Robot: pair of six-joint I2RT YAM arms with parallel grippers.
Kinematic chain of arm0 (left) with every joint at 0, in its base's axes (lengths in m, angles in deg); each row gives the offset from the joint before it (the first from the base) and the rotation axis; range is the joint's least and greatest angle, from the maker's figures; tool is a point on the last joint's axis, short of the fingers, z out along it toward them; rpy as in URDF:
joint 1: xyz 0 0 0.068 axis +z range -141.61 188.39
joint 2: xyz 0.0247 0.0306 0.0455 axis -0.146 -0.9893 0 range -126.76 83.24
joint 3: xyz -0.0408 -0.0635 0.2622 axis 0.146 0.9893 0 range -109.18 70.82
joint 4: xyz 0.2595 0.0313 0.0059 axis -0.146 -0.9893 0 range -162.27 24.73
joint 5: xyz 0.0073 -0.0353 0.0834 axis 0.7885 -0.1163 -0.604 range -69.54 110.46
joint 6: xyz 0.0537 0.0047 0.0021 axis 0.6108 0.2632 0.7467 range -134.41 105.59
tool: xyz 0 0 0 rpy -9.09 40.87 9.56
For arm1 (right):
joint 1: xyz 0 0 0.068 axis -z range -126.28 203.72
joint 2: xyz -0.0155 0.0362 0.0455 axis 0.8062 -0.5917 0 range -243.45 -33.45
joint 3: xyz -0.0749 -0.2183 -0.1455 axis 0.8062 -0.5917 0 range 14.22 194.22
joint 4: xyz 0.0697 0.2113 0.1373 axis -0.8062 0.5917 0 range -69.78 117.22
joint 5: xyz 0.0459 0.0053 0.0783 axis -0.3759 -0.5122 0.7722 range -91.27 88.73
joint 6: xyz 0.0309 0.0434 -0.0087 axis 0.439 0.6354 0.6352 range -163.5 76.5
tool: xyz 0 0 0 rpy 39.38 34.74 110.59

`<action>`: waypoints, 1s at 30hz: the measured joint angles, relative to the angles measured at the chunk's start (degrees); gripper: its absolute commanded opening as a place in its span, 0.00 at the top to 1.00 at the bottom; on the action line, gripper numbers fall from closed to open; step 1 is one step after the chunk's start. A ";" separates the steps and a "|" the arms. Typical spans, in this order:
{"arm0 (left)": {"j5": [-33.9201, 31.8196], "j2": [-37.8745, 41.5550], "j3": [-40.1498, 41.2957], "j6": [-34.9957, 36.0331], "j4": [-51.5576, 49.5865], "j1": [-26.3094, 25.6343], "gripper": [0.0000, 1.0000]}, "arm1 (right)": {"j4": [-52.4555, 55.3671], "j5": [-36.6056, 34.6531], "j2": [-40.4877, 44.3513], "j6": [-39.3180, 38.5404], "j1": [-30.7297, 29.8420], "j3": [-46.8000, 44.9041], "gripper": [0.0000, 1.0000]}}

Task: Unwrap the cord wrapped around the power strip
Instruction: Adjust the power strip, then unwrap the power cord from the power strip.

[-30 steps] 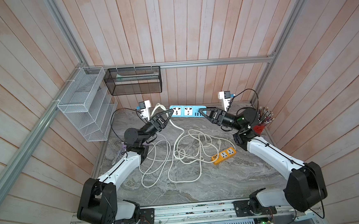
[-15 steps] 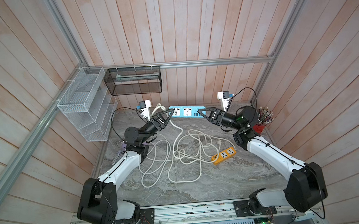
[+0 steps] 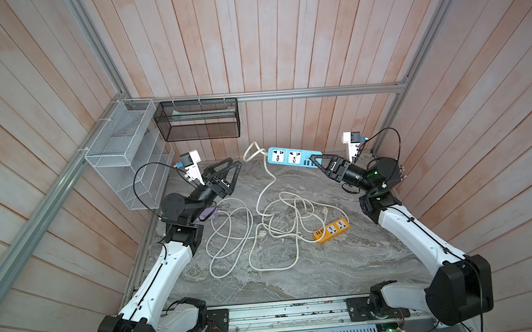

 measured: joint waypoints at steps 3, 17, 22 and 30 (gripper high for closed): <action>0.00 -0.70 3.54 1.68 -1.81 -0.17 0.00 | -1.49 0.35 -0.02 2.75 0.59 -0.24 1.00; -1.27 -4.13 4.39 8.46 -6.14 -6.62 0.00 | -3.41 1.29 0.20 8.24 0.76 -0.24 1.00; -5.07 -7.65 3.43 12.37 -5.99 -10.88 0.00 | -7.21 2.14 0.20 13.07 0.52 -0.24 1.00; -11.98 -9.40 3.43 15.74 0.94 -11.34 0.00 | -11.47 2.99 0.61 18.82 -0.98 -1.03 1.00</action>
